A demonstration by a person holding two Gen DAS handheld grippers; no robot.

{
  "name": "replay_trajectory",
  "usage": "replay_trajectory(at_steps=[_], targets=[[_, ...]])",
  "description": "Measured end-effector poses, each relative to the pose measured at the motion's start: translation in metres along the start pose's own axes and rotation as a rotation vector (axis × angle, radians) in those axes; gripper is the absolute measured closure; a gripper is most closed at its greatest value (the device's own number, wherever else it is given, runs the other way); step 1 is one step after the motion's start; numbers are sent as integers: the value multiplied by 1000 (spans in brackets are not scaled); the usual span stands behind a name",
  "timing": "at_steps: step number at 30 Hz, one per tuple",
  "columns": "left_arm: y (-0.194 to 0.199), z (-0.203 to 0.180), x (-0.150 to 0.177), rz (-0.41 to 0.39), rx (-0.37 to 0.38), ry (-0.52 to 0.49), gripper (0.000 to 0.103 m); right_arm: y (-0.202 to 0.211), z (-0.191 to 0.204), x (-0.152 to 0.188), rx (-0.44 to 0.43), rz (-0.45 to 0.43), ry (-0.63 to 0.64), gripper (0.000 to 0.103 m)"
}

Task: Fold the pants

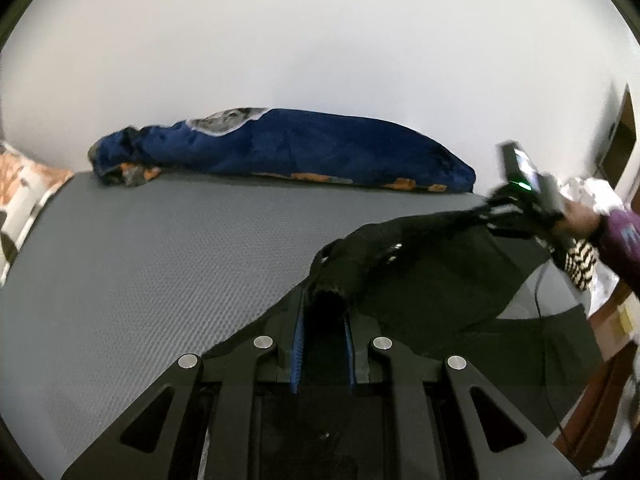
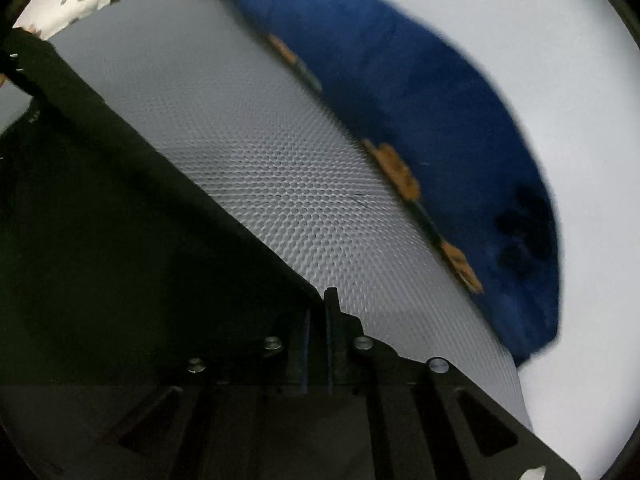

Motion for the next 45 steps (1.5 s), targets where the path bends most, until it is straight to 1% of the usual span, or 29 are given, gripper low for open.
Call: replay_trajectory(at_steps=[2, 3, 6, 8, 12, 17, 19, 23, 28, 32, 36, 38, 39, 40, 41, 42, 43, 44, 45], targets=[[6, 5, 4, 1, -8, 13, 86, 31, 18, 11, 49, -40, -23, 100], [9, 5, 6, 2, -9, 17, 86, 38, 25, 13, 63, -51, -37, 100], [19, 5, 13, 13, -15, 21, 86, 78, 52, 29, 106, -83, -104, 100], [27, 5, 20, 21, -22, 26, 86, 104, 69, 48, 120, -99, -151, 100], [45, 9, 39, 42, -38, 59, 86, 132, 118, 72, 128, -117, -183, 100], [69, 11, 67, 76, -53, 93, 84, 153, 185, 102, 132, -123, -245, 100], [74, 11, 78, 96, -66, 87, 84, 157, 199, 111, 132, -130, -283, 100], [77, 15, 103, 155, -86, 100, 83, 156, 215, 126, 126, -133, -346, 99], [79, 24, 129, 226, -115, 144, 84, 158, 235, 136, 114, -120, -363, 99], [82, 14, 132, 232, -137, 91, 84, 152, 248, 145, 99, -97, -366, 98], [88, 8, 135, 265, -144, 35, 81, 144, 255, 152, 91, -79, -360, 96], [94, 6, 134, 277, -139, 14, 77, 145, 254, 153, 74, -86, -372, 93], [98, 7, 133, 285, -139, 12, 70, 145, 251, 154, 63, -92, -390, 91], [102, 9, 131, 288, -143, 16, 58, 146, 249, 155, 52, -102, -412, 85], [107, 13, 130, 292, -156, 23, 51, 148, 248, 157, 31, -120, -437, 80], [115, 17, 128, 288, -163, 44, 44, 152, 246, 159, 12, -149, -462, 70], [123, 21, 126, 278, -151, 70, 44, 158, 246, 160, 9, -185, -483, 67], [134, 23, 122, 259, -127, 101, 44, 169, 242, 164, 6, -241, -521, 67], [140, 23, 119, 244, -124, 107, 42, 182, 236, 169, -2, -296, -577, 67]])
Point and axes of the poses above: each gripper's, at about its wrist camera, not at the fingertips, and y roughly against the way its jaws point, z to its left, x to its underside, the point moved 1 cm from there along -y, roughly the way its jaws point, and after that the axes turned 12 degrees about -z, right-handed, at the moved point
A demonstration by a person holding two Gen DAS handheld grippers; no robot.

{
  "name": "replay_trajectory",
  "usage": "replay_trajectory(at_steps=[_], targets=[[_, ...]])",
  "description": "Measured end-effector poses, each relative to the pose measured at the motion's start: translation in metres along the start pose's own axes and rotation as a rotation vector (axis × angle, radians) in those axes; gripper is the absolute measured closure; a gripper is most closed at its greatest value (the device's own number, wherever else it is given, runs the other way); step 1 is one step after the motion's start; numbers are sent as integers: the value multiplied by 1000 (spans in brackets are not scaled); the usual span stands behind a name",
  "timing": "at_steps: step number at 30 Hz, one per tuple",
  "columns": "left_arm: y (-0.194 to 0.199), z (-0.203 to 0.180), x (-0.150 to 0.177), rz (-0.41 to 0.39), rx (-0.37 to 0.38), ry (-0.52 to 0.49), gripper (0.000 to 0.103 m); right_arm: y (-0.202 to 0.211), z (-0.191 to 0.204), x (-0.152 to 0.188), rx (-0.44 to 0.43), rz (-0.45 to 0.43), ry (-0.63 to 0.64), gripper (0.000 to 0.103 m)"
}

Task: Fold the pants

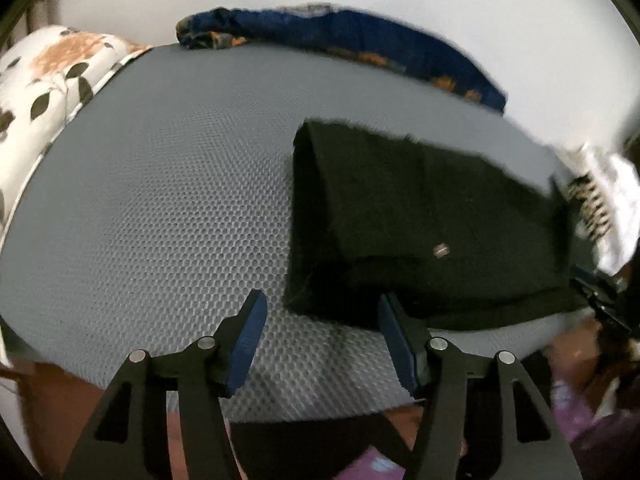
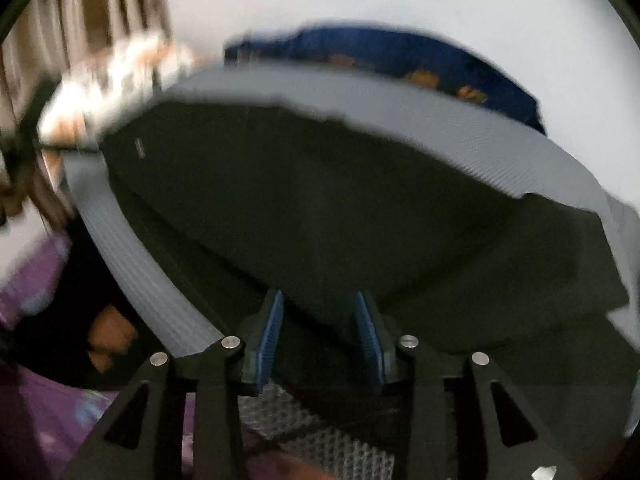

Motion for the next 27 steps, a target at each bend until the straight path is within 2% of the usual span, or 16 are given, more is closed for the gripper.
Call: replay_trajectory(at_steps=[2, 3, 5, 6, 7, 8, 11, 14, 16, 18, 21, 25, 27], targets=[[15, -5, -6, -31, -11, -9, 40, 30, -25, 1, -10, -94, -152, 63], [22, -16, -10, -51, 11, -35, 40, 40, -35, 3, 3, -118, -202, 61], [28, -48, -16, -71, 43, -132, 40, 66, -69, 16, 75, -161, -320, 61], [26, -74, -19, -71, 83, -194, 39, 76, -84, 23, 107, -171, -369, 60], [24, -94, -20, -64, 140, -224, 39, 83, -97, 28, 140, -174, -408, 59], [17, -126, -22, -46, 251, -242, 39, 90, -112, 32, 182, -172, -452, 59], [-11, -192, -22, 38, 472, -224, 36, 106, -148, 35, 267, -186, -546, 59], [-45, -257, -14, 114, 594, -256, 36, 110, -175, 38, 270, -207, -656, 59], [-63, -293, -2, 119, 615, -328, 36, 110, -193, 44, 244, -237, -740, 59], [-85, -322, 11, 148, 620, -379, 36, 105, -213, 48, 261, -234, -789, 59], [-110, -346, 33, 169, 561, -432, 38, 99, -243, 51, 270, -236, -826, 59], [-128, -350, 43, 156, 513, -437, 39, 87, -280, 43, 339, -201, -800, 59], [-132, -347, 46, 148, 520, -411, 39, 79, -300, 41, 343, -188, -801, 56]])
Point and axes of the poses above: each gripper's, at about its wrist camera, not at the fingertips, and y roughly against the way its jaws point, z to its left, x to its underside, the point moved 1 cm from there along -y, roughly the way its jaws point, and after that the axes turned 12 degrees about -z, right-handed, at the moved point
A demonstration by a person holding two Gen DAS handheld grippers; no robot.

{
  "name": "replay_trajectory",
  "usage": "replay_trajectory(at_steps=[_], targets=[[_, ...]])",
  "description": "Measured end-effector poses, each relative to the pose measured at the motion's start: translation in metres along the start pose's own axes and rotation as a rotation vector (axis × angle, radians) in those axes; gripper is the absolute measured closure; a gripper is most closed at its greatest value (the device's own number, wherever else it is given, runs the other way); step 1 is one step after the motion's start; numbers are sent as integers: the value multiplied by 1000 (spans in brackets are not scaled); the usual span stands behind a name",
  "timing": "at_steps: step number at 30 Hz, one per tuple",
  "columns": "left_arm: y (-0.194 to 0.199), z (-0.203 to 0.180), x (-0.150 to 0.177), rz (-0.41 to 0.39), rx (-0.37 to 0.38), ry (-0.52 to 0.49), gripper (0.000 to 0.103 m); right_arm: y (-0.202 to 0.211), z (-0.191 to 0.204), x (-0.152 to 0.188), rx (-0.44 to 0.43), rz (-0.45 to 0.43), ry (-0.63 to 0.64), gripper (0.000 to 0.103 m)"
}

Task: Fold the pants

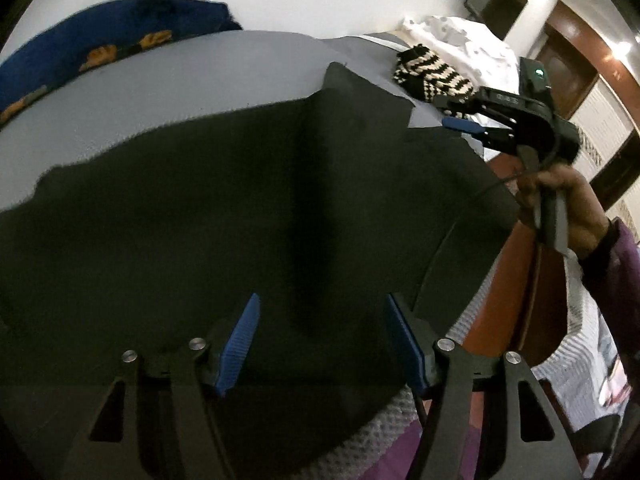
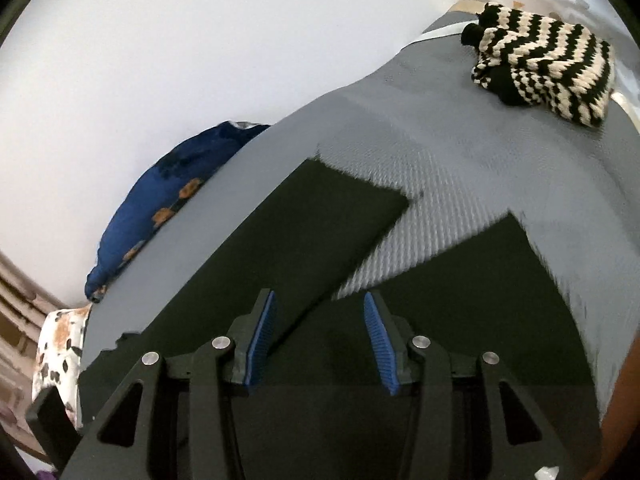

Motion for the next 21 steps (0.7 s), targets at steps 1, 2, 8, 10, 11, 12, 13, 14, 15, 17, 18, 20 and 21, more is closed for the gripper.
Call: replay_trajectory(at_steps=[1, 2, 8, 10, 11, 12, 13, 14, 15, 17, 18, 20, 21], targets=[[-1, 0, 1, -12, 1, 7, 39, -8, -2, -5, 20, 10, 10, 53], [-2, 2, 0, -12, -1, 8, 39, -19, -6, -9, 52, 24, 22, 53], [-7, -10, 5, -23, -35, -68, 39, -57, -17, -15, 17, 82, -43, 54], [-7, -11, 7, -31, -43, -84, 39, -64, -14, -16, 17, 90, -45, 78], [-8, -12, 7, -34, -47, -87, 39, -68, -14, -16, 25, 100, -48, 91], [-9, -13, 7, -38, -55, -93, 40, -72, -17, -16, 29, 106, -62, 95], [-9, -14, 8, -43, -64, -98, 43, -74, -19, -15, 28, 104, -73, 98], [-9, -14, 9, -51, -77, -102, 45, -74, -21, -15, 17, 94, -89, 99], [-8, -13, 9, -63, -81, -104, 52, -72, -23, -15, 9, 86, -102, 99], [-7, -10, 9, -78, -73, -91, 71, -61, -23, -14, -4, 62, -126, 100], [-7, -7, 10, -83, -55, -78, 83, -54, -23, -14, -15, 49, -140, 100], [-6, -3, 9, -95, -60, -64, 87, -31, -22, -14, -46, 10, -177, 100], [-5, -4, 9, -103, -61, -67, 88, -19, -21, -13, -51, -6, -181, 100]])
Point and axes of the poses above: each gripper's, at about its wrist camera, not at the fingertips, and y roughly against the way its jaws point, z to its left, x to its underside, the point moved 1 cm from there along -y, roughly the way its jaws point, and after that the axes turned 12 degrees about -z, right-handed, at the moved point
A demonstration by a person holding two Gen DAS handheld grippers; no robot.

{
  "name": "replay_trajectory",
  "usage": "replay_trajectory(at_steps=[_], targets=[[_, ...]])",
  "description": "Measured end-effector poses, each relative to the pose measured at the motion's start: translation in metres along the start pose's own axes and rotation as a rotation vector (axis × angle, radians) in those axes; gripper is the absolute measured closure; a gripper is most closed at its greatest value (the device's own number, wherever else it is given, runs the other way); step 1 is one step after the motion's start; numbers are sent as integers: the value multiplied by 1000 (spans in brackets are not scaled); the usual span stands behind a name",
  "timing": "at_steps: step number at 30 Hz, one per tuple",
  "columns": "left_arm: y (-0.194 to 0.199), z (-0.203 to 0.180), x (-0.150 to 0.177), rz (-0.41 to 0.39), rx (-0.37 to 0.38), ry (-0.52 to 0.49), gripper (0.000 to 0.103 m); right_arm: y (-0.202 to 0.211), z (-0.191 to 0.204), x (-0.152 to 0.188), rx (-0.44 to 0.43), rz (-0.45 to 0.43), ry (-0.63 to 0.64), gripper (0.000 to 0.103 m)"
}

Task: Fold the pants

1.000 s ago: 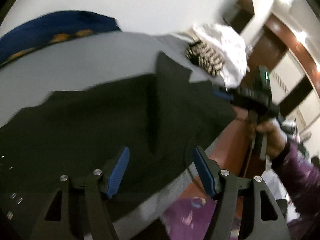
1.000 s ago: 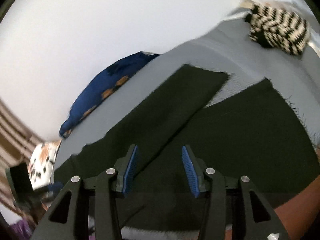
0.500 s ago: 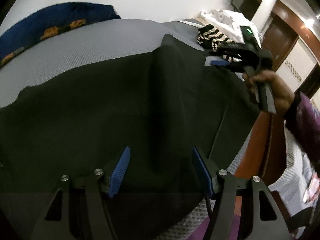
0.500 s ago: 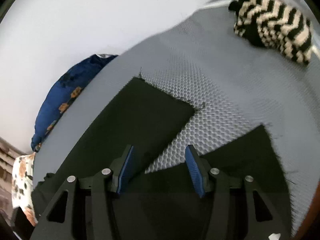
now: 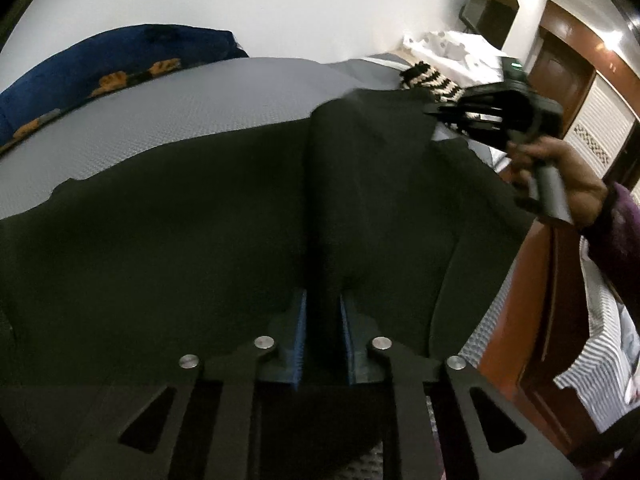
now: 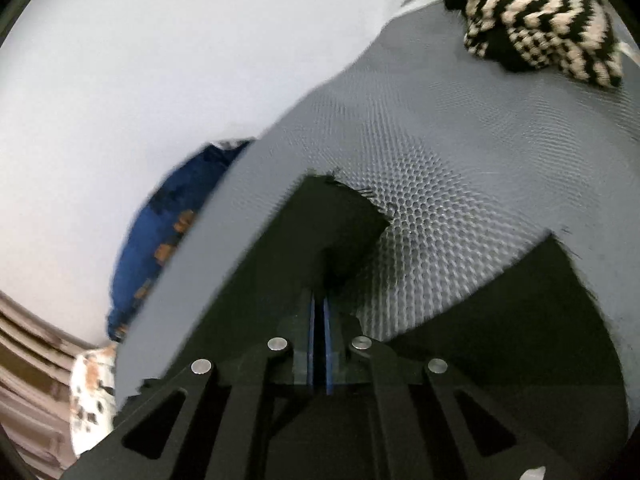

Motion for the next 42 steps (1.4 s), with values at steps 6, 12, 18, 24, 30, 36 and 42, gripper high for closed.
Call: replay_trajectory(at_steps=[6, 12, 18, 24, 30, 36, 42], targets=[[8, -9, 2, -30, 24, -11, 89, 70, 3, -3, -26, -84, -59, 100], [18, -18, 0, -45, 45, -15, 97, 121, 1, -4, -24, -139, -109, 100], [27, -32, 3, -36, 72, -39, 97, 152, -10, 10, -2, -157, -136, 100], [28, -38, 5, -21, 85, -45, 97, 162, -40, 32, 32, -154, -210, 100], [29, -40, 11, 26, 130, -15, 96, 163, -57, 46, 60, -140, -237, 100], [32, -40, 13, 17, 114, -9, 95, 163, -73, 60, 83, -134, -266, 101], [25, -28, 17, 50, 109, 34, 89, 156, -95, 79, 136, -112, -297, 101]])
Point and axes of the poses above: each gripper's, at about its wrist camera, not at the fingertips, and y roughly against the way its jaws point, z to its left, x to its underside, the point moved 1 cm from there along -y, roughly the way its jaws point, and after that the axes turned 12 degrees about -z, right-handed, at the moved point
